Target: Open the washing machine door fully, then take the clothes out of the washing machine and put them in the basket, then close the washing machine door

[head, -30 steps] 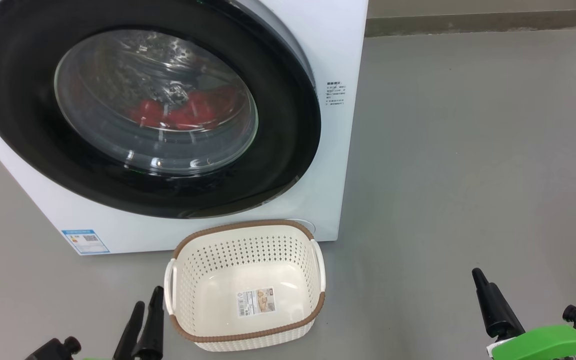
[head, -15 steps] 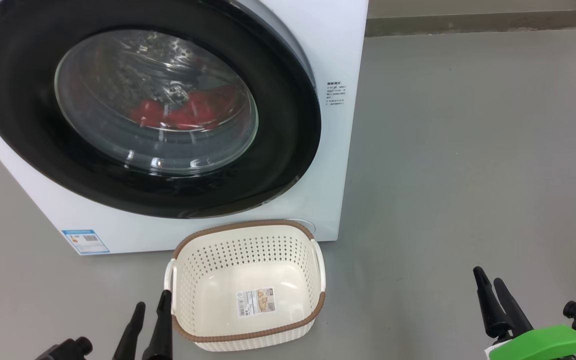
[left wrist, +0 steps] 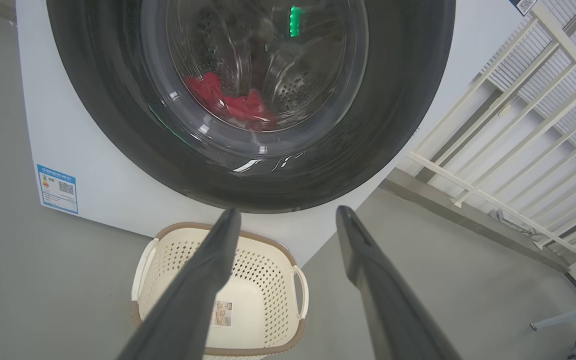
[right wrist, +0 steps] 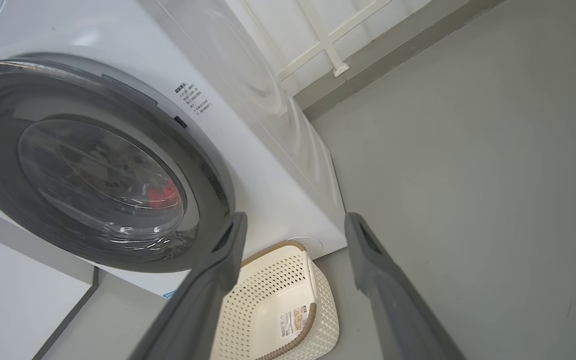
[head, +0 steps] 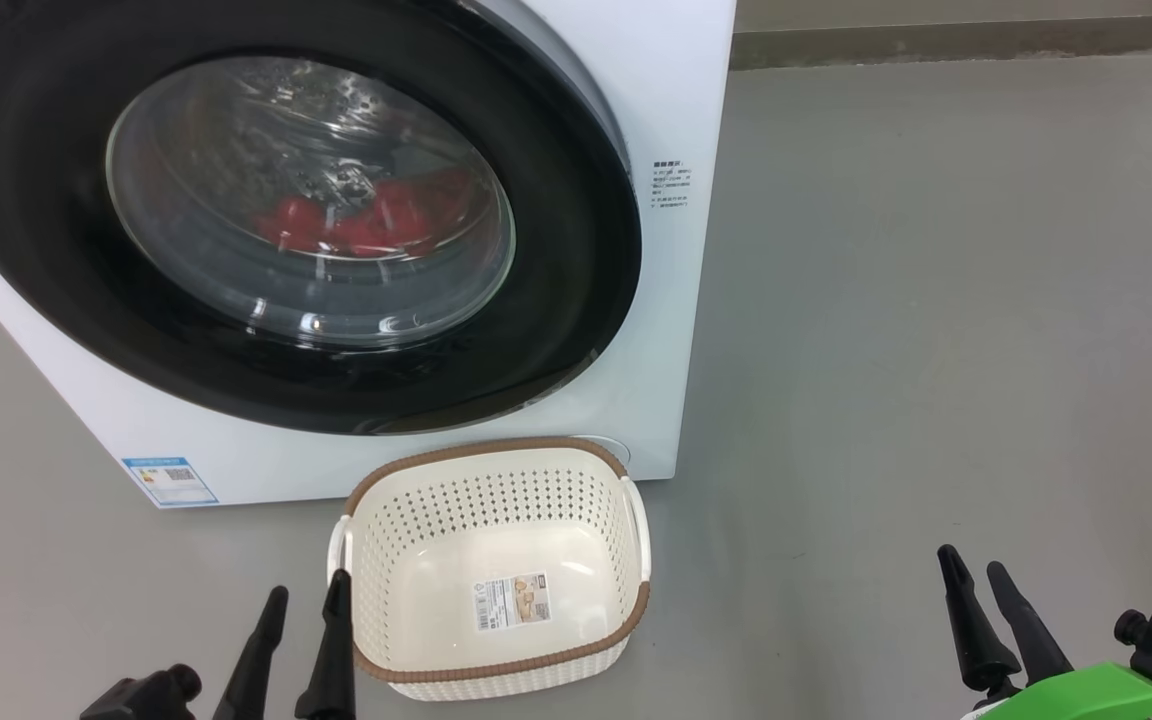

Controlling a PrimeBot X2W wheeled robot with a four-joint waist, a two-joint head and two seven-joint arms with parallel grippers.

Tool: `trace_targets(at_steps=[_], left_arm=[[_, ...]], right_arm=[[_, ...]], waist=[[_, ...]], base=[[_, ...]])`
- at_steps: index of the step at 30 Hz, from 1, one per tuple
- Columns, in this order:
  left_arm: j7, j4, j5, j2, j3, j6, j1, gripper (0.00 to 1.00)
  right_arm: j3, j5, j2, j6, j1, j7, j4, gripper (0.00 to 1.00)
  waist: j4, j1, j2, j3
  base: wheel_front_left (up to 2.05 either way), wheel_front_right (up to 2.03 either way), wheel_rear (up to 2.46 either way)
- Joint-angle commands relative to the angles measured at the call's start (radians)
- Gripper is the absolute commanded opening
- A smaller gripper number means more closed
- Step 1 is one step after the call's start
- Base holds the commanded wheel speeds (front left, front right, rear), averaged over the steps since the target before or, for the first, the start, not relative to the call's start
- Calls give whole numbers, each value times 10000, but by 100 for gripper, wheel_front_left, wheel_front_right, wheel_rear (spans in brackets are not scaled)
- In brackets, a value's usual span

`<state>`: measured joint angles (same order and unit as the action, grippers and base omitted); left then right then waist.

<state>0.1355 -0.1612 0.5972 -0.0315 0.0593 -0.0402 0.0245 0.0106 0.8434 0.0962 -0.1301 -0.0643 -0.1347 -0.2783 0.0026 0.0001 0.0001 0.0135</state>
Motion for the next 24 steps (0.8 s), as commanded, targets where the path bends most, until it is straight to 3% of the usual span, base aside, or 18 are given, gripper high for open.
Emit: trace_targets(at_steps=[1,24], left_arm=[[178,362,-456,-135,-185,55,-38,100],[862,315,-2861,-168,-132,195,116,100]], right_arm=[[173,-357,248,-4,18,-198,312,100],[-166,-2066,359,-5,-263,-874,503,100]], waist=[[-8,-1,-1,1],[-10,-1,-1,72]], base=[[0,0,0],[0,0,0]])
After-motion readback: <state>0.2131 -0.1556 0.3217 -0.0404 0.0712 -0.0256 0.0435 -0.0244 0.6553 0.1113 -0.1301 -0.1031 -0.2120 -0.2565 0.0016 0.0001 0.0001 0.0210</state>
